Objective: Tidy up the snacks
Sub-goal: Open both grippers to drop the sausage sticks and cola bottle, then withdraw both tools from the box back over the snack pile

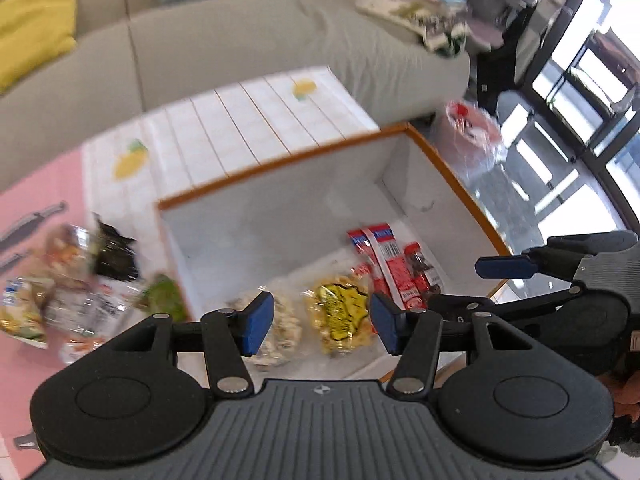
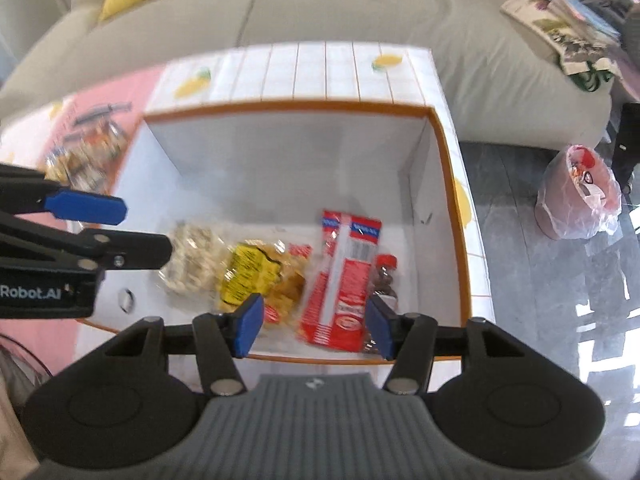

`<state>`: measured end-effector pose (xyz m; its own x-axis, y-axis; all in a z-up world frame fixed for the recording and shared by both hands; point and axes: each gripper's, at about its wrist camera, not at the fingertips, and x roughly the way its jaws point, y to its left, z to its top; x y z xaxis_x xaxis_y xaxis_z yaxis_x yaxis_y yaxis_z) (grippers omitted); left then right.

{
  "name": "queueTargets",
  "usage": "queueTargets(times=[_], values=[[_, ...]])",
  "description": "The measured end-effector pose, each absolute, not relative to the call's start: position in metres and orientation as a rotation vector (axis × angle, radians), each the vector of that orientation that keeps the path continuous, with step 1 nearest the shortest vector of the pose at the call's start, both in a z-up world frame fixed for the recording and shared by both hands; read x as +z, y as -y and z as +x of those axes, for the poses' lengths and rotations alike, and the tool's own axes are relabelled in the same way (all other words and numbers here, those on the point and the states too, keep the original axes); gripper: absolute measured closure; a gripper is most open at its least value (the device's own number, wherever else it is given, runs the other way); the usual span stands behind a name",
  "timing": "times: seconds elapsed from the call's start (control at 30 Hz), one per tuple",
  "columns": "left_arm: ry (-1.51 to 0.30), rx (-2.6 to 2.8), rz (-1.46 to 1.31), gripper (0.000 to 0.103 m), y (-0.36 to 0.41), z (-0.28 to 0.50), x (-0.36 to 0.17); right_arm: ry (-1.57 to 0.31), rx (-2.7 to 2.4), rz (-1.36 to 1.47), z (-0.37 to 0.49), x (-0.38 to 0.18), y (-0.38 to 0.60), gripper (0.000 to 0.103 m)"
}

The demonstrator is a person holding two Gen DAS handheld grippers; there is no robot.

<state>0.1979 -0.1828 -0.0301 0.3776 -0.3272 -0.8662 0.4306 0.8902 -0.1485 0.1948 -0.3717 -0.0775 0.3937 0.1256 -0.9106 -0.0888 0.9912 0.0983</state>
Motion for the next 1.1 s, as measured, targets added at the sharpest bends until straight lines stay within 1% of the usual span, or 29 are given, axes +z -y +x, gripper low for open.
queueTargets(times=[0.17, 0.33, 0.4, 0.43, 0.6, 0.8, 0.9, 1.1], values=[[-0.953, -0.438, 0.092, 0.038, 0.146, 0.171, -0.008, -1.019, 0.088, 0.083, 0.170, -0.059, 0.351, 0.047], [-0.871, -0.405, 0.097, 0.038, 0.110, 0.145, -0.004, -0.915, 0.076, 0.173, 0.144, -0.053, 0.322, 0.045], [-0.850, -0.393, 0.090, 0.037, 0.094, 0.137, -0.006, -0.881, 0.087, 0.196, 0.139, -0.052, 0.307, 0.036], [-0.841, -0.384, 0.081, 0.037, 0.084, 0.134, -0.008, -0.862, 0.091, 0.205, 0.135, -0.052, 0.298, 0.035], [-0.839, -0.320, 0.043, 0.034, 0.037, 0.124, -0.021, -0.813, 0.117, 0.259, 0.126, -0.057, 0.259, 0.034], [-0.880, -0.232, -0.019, 0.034, -0.011, 0.119, -0.044, -0.797, 0.172, 0.287, 0.127, -0.069, 0.213, 0.034], [-0.888, -0.214, -0.039, 0.034, -0.028, 0.118, -0.054, -0.788, 0.197, 0.261, 0.129, -0.073, 0.196, 0.034], [-0.869, -0.210, -0.061, 0.034, -0.059, 0.126, -0.082, -0.753, 0.273, 0.074, 0.143, -0.096, 0.143, 0.035]])
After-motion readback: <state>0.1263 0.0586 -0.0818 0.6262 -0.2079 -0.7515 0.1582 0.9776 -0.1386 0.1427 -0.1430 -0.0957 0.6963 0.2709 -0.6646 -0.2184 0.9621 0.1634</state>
